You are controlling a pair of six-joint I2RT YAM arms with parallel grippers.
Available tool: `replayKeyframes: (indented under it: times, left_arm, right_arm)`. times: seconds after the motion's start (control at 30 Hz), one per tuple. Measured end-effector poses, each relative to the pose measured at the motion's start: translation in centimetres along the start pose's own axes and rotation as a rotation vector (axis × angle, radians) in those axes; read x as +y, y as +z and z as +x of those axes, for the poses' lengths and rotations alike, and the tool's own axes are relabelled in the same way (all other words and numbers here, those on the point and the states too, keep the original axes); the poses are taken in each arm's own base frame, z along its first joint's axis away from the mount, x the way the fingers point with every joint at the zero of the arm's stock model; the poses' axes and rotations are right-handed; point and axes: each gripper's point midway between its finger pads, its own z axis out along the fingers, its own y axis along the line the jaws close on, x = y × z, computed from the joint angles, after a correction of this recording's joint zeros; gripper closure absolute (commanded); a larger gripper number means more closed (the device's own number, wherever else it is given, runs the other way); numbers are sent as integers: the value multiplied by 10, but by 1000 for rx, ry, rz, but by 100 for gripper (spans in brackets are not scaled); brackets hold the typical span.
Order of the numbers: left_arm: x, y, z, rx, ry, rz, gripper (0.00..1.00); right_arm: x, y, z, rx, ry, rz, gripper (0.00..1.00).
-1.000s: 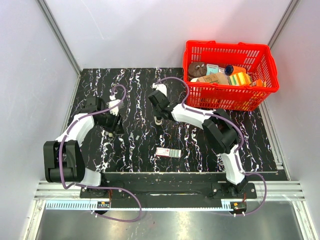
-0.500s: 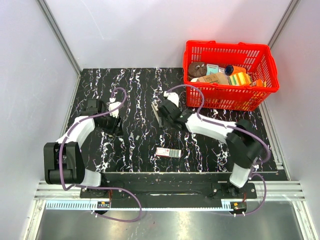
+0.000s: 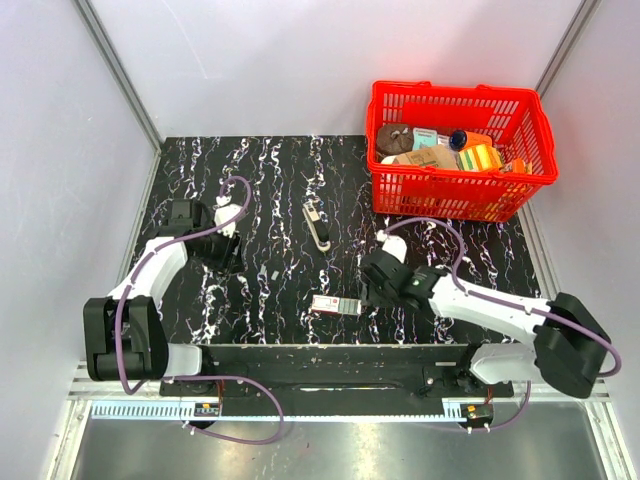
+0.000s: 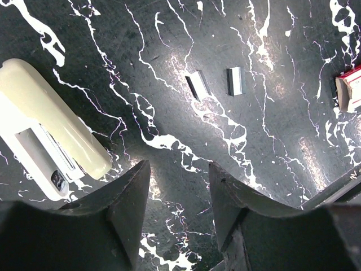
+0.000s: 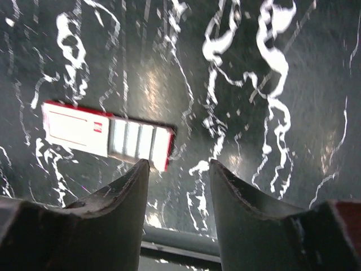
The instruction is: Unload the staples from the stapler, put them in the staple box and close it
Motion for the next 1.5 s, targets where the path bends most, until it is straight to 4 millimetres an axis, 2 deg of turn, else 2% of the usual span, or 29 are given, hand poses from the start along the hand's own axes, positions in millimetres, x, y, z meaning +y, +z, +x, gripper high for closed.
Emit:
replayKeyframes:
  times: [0.13, 0.3, 0.43, 0.6, 0.77, 0.83, 1.07, 1.3, 1.5]
  left_arm:
    - [0, 0, 2, 6, -4, 1, 50]
    - [0, 5, 3, 24, -11, 6, 50]
    - [-4, 23, 4, 78, -1, 20, 50]
    - [-12, 48, 3, 157, -11, 47, 50]
    - [-5, 63, -6, 173, -54, 24, 48]
    - [-5, 66, -8, 171, -58, 14, 43]
    - [-22, 73, -12, 175, -24, 31, 43]
    - [-21, 81, -10, 185, -34, 34, 44]
    - [-22, 82, -11, 183, -39, 42, 45]
  right_arm:
    - [-12, -6, 25, 51, 25, -7, 54]
    - [0, -10, 32, 63, 2, -36, 57]
    - [13, -6, 29, 67, -11, -44, 65]
    - [18, -5, 39, 79, 0, -59, 71]
    - [8, -1, 68, 128, 0, -49, 73]
    - [5, 0, 74, 141, -2, -43, 73]
    - [9, 14, 81, 151, -6, -33, 82]
    - [26, 26, 73, 119, 12, -57, 87]
    - [31, 34, 65, 87, 11, -42, 89]
